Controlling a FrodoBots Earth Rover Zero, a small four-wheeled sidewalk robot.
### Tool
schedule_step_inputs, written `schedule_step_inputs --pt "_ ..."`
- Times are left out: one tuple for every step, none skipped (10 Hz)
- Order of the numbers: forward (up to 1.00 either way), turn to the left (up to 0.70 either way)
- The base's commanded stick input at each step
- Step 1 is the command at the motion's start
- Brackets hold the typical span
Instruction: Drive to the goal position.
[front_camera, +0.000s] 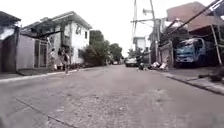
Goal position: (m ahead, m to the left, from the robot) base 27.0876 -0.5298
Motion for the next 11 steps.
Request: schedule_step_inputs --pt "1.0 0.0" --pt "1.0 0.0" --pt "1.0 0.0" --pt "1.0 0.0" --pt "1.0 0.0" --pt "1.0 0.0" --pt "1.0 0.0" --pt "1.0 0.0" --pt "1.0 0.0" --pt "1.0 0.0" --pt "1.0 0.0"
